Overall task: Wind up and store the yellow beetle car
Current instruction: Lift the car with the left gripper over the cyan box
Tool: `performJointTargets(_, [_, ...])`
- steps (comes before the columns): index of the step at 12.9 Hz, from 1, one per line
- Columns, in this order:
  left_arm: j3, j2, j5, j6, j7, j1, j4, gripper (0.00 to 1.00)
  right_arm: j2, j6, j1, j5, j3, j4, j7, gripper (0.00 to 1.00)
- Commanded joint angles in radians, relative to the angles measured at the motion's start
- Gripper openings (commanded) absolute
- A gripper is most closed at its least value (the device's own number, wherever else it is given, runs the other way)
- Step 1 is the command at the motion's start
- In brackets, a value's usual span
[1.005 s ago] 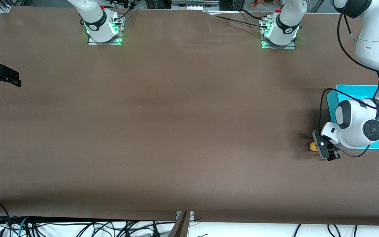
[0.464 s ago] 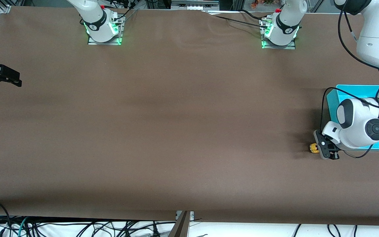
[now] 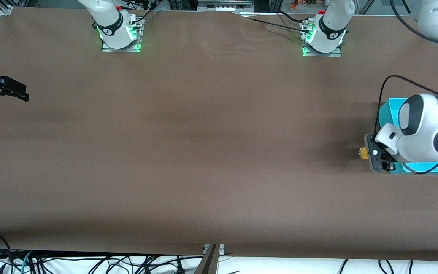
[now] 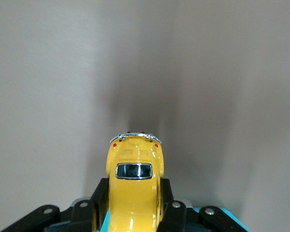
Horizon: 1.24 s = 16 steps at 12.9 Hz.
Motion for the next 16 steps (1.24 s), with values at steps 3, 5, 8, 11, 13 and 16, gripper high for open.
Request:
performJointTargets(3, [0.019,-0.018,0.062,-0.036,0.292,0.209,-0.021,0.14,-0.012,-0.001,-0.001,0.013,0.001,-0.012,0.012,1.0])
performJointTargets(5, [0.019,0.031,0.143,0.071,0.377,0.277,-0.052,0.14,-0.012,-0.003,-0.002,0.015,0.001,-0.012,0.01,1.0])
performJointTargets(8, [0.019,0.129,0.156,0.261,0.469,0.374,-0.089,0.15,-0.012,-0.001,-0.004,0.015,0.0,-0.012,0.01,1.0])
performJointTargets(11, [0.018,0.152,0.151,0.399,0.523,0.395,-0.144,0.35,-0.012,-0.001,-0.006,0.015,0.0,-0.01,0.009,1.0])
performJointTargets(13, [0.013,0.148,0.137,0.395,0.516,0.394,-0.143,1.0,-0.012,-0.001,-0.004,0.013,0.0,-0.01,0.007,1.0])
performJointTargets(16, [-0.028,0.05,0.121,0.233,0.47,0.385,-0.101,1.0,-0.012,-0.001,-0.006,0.013,0.0,-0.01,0.001,1.0])
